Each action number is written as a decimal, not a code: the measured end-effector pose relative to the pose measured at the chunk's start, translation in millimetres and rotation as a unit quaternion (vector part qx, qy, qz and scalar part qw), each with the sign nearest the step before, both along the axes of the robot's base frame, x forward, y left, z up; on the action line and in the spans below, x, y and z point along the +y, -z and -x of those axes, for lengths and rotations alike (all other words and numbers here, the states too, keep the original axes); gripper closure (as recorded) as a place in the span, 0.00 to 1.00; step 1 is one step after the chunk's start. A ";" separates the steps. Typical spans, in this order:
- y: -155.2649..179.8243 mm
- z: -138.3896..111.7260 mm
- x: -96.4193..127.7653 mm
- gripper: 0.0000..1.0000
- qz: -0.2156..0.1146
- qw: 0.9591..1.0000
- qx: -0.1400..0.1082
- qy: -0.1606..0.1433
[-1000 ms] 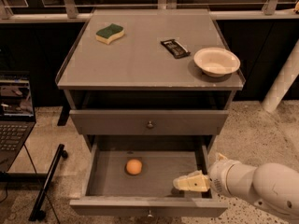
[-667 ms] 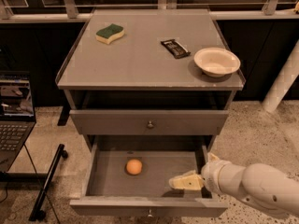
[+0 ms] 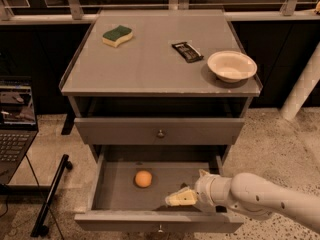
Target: Pick orange from middle drawer and place on counter
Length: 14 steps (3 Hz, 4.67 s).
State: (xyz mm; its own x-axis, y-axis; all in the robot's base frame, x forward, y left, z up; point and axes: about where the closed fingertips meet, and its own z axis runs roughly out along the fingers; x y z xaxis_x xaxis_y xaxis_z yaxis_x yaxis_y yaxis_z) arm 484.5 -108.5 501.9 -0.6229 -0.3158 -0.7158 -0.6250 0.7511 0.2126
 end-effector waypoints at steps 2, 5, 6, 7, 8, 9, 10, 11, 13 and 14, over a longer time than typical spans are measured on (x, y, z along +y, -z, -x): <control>16.3 -0.4 2.6 0.00 0.002 1.000 0.006 0.009; 89.9 -31.0 68.2 0.00 -0.030 0.998 0.030 -0.055; 100.6 -40.0 86.7 0.00 -0.028 0.996 0.028 -0.081; 110.0 -56.4 103.8 0.00 -0.020 0.994 0.020 -0.102; 110.2 -55.8 104.2 0.00 -0.020 0.994 0.021 -0.101; 121.3 -63.7 107.7 0.00 -0.009 0.995 0.009 -0.094; 136.6 -81.8 123.9 0.00 -0.006 0.994 -0.009 -0.107; 148.5 -97.6 137.9 0.00 -0.012 0.993 -0.018 -0.118; 147.1 -103.5 143.2 0.00 -0.015 0.992 -0.025 -0.121; 138.3 -120.9 153.5 0.00 -0.020 0.991 -0.047 -0.123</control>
Offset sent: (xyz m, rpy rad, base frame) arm 0.0016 0.0062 -0.0599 -0.0203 0.0464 -0.0751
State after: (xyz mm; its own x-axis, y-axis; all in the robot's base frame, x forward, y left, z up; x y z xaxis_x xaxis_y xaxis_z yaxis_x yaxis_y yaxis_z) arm 605.4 45.0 363.6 -0.4606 -0.4203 -0.7818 -0.8062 0.5666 0.1704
